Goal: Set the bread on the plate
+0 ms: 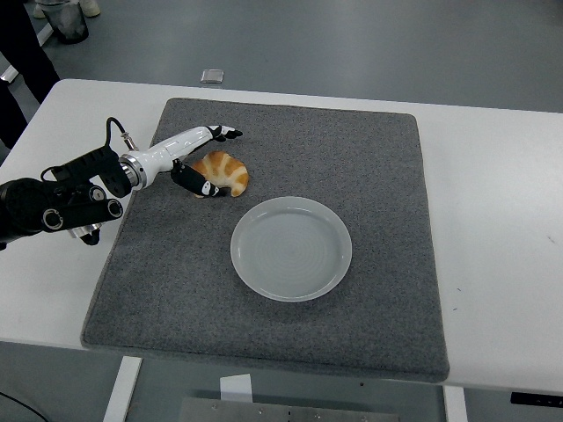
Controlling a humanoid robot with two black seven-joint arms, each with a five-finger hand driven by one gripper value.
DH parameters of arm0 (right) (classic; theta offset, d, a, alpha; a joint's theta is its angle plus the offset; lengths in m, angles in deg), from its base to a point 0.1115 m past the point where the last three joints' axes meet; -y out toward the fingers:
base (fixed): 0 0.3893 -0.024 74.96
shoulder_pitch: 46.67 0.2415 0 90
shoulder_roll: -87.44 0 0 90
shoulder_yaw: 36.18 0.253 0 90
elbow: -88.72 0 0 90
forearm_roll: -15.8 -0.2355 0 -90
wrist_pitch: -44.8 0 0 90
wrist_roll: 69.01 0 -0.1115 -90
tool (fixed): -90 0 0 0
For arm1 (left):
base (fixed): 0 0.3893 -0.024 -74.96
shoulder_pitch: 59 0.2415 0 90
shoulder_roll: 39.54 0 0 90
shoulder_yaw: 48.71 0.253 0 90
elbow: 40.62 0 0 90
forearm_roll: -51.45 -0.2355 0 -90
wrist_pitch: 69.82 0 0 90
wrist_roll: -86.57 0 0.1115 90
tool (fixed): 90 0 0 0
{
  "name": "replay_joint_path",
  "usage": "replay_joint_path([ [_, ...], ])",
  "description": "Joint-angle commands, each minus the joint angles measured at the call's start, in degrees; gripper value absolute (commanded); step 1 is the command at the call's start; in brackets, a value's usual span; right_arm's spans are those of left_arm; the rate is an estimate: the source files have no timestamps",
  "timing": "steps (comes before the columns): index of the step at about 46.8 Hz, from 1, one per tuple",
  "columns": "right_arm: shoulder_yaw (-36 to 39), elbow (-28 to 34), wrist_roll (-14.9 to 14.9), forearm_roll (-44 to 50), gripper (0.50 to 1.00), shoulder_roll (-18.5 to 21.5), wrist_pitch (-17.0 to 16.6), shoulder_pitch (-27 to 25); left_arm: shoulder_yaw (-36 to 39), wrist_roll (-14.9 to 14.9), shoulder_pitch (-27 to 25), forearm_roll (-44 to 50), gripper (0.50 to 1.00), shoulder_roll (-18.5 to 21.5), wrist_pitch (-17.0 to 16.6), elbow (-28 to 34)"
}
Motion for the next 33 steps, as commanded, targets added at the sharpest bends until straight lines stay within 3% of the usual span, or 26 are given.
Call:
replay_joint_path([
  [1, 0.0, 0.0, 0.0, 0.0, 0.952, 0.0, 0.0, 0.0, 0.0, -1.1, 0.1, 0.1, 0.971, -0.1, -0.1, -0.9],
  [9, 0.0, 0.1, 0.0, 0.0, 0.952, 0.0, 0.0, 0.0, -1.2, -2.8, 1.6, 0.1, 0.951, -3.1, -0.1, -4.6],
  [17, 0.0, 0.0, 0.0, 0.0, 0.952, 0.0, 0.0, -0.1, -1.5, -2.9, 1.8, 0.3, 0.879, -3.2, -0.1, -5.1],
  [33, 0.0, 0.0, 0.0, 0.0, 0.952, 0.0, 0.0, -0.1, -1.5, -2.9, 1.9, 0.7, 0.866, -3.1, -0.1, -5.2],
])
